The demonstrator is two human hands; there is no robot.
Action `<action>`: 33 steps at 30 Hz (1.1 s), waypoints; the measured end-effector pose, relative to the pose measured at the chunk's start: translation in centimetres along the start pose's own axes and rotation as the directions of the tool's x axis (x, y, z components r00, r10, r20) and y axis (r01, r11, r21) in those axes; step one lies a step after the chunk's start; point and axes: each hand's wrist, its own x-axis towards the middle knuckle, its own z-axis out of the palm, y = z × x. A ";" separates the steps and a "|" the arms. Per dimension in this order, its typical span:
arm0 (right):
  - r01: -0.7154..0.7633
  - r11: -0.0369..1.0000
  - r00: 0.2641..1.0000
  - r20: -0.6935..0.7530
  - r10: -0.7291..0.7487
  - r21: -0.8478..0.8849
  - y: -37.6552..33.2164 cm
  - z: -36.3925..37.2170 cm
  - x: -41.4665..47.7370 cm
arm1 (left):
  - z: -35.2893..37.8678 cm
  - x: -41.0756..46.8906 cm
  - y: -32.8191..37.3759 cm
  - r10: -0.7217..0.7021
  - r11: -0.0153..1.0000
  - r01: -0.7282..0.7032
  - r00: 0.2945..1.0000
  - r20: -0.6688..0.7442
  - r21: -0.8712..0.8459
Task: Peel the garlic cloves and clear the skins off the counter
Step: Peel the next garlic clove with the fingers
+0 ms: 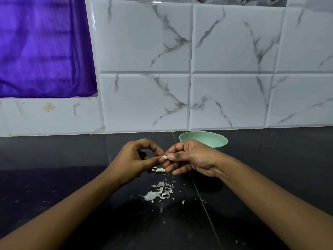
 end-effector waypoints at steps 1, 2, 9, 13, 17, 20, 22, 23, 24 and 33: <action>0.007 1.000 1.000 -0.004 -0.007 -0.009 0.1 0.0 0.1 | 0.1 0.0 0.0 -0.002 1.000 0.002 1.000 0.009 0.001; 0.008 1.000 1.000 -0.008 -0.008 -0.014 0.1 0.1 0.1 | 0.1 0.0 0.0 0.000 1.000 0.000 1.000 0.018 0.006; -0.061 0.998 0.997 0.046 0.060 0.031 -0.2 -0.1 -0.1 | 0.3 -0.3 0.4 0.042 0.998 -0.043 0.999 0.028 0.040; 0.038 0.999 0.999 -0.001 -0.038 0.028 -0.3 0.3 -0.2 | -0.1 -0.1 0.2 -0.020 0.997 0.017 0.999 -0.031 -0.074; 0.116 0.993 0.992 -0.057 -0.117 -0.012 0.0 0.5 0.0 | 0.0 -0.1 0.4 0.020 0.998 -0.022 0.999 -0.031 -0.065; 0.137 0.990 0.988 -0.066 -0.139 -0.036 0.2 0.6 0.2 | 0.1 -0.3 0.8 0.042 0.997 -0.043 0.999 -0.020 -0.066; 0.141 0.990 0.988 -0.058 -0.141 -0.006 0.1 0.4 0.1 | 0.1 -0.3 0.8 0.045 0.997 -0.047 0.998 -0.033 -0.058; 0.149 0.989 0.988 -0.046 -0.149 0.016 0.1 0.4 0.1 | 0.0 -0.2 0.7 0.037 0.997 -0.041 0.998 -0.048 -0.066; 0.167 0.985 0.985 -0.038 -0.166 0.031 0.0 0.3 0.0 | -0.2 -0.2 0.6 0.025 0.996 -0.030 0.998 -0.061 -0.082; 0.276 0.961 0.953 -0.130 -0.274 -0.001 0.4 0.5 0.5 | -0.1 -0.1 0.5 0.044 0.993 -0.057 0.990 -0.131 -0.100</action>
